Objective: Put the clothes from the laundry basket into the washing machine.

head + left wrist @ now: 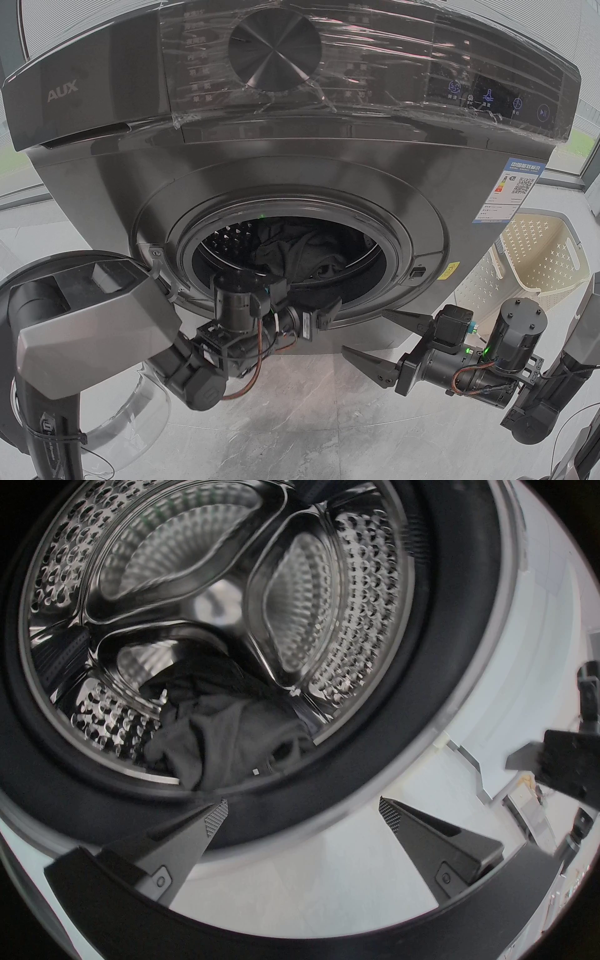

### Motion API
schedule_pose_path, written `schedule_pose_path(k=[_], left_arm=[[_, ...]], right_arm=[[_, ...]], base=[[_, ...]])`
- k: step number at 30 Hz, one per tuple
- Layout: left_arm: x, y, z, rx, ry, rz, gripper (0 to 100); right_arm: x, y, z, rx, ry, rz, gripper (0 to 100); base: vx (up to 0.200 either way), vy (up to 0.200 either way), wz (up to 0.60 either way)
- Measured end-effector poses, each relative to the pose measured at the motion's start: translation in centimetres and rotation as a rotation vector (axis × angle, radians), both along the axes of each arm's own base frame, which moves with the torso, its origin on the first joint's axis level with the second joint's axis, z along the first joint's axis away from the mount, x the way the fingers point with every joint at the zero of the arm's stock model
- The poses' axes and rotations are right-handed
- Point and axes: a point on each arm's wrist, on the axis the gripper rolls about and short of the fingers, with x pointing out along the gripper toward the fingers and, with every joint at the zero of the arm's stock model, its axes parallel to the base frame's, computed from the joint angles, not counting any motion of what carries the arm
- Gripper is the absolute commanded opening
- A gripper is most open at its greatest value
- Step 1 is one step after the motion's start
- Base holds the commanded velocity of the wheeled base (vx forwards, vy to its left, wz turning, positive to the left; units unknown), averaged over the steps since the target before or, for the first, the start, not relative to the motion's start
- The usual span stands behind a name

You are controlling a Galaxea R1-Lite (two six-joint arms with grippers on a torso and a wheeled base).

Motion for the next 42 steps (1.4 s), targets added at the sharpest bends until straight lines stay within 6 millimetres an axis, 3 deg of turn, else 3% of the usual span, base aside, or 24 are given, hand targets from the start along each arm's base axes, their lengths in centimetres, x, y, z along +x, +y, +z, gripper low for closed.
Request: schedule_pose_path(k=[11, 20, 32, 42], left_arm=[[-10.6, 3.3, -0.2, 0.027, 0.035, -0.141, 100], [-17.3, 8.3, 2.6, -0.002, -0.003, -0.188, 100], [-21.0, 12.0, 6.4, -0.094, -0.115, -0.173, 100], [-23.5, 16.0, 8.0, -0.079, -0.161, -0.065, 100]], right_arm=[[-1.3, -0.7, 0.2, -0.009, 0.005, 0.010, 100], [-3.1, -2.0, 1.5, 0.011, -0.022, 0.001, 100], [-4.5, -3.5, 3.0, 0.047, -0.064, -0.043, 100], [-5.2, -7.0, 3.4, 0.048, -0.075, -0.221, 100]], base=[[0.000, 0.000, 0.00], [-0.022, 0.000, 0.00], [-0.200, 0.000, 0.00], [-0.160, 0.000, 0.00]])
